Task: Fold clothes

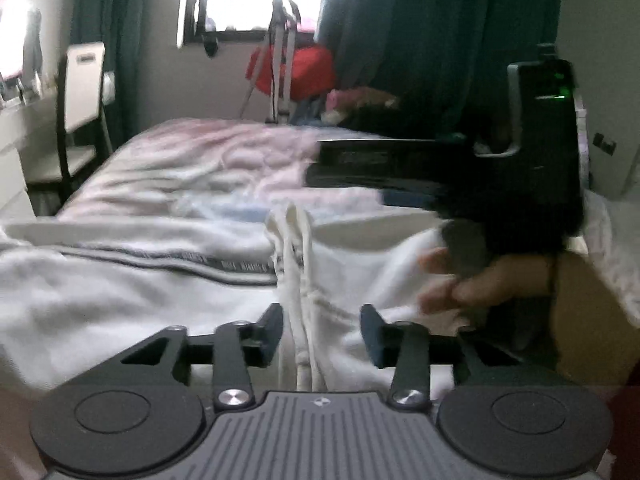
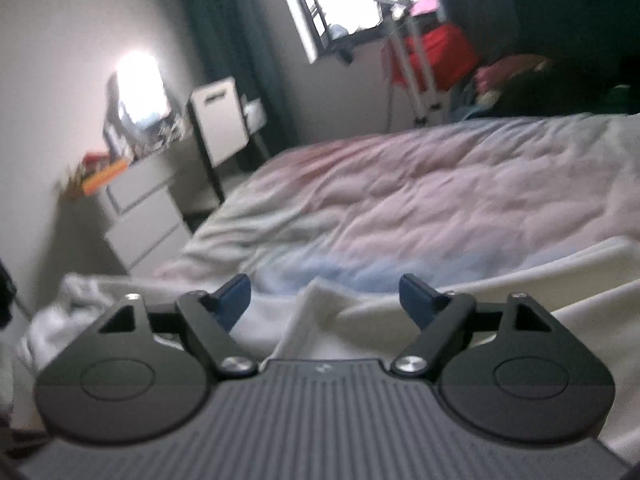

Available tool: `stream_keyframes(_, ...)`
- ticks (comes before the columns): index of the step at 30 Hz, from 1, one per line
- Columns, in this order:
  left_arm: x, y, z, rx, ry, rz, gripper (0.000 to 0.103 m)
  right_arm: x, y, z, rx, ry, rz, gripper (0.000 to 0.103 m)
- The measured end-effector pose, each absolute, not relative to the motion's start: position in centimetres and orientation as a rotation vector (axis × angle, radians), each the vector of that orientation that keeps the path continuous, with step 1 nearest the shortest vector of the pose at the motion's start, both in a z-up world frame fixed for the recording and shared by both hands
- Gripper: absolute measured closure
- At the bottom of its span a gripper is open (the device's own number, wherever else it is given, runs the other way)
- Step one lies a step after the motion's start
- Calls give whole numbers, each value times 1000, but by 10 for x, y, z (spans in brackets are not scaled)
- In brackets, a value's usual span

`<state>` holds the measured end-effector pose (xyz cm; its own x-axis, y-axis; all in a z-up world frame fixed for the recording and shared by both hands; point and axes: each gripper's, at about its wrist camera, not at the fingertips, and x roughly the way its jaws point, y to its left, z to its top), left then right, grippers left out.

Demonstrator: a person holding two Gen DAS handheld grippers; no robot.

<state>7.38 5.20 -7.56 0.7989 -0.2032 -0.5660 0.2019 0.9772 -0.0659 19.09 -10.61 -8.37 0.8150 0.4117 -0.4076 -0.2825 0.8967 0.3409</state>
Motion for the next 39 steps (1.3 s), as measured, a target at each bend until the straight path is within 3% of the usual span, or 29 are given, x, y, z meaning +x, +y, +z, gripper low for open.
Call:
stream_keyframes(7,37,46,-44,40,478,-196,21,136,-153,-37,271,434,287,21)
stream_keyframes(16,-16,41,-27,72,396,-177,14,44,-200,-11,263,356,204,21)
stream_keyframes(24,-29,45,-27,54,388,-177,4,-12,-188,-25,207,326,190,21)
stream_keyframes(30,-14,71,-30,-42,457,-129,1,-11,-176,-33,172,341,199,21)
stream_keyframes(39,24,181,-39,-382,663,115,1,-9,-180,-43,187,386,163,21)
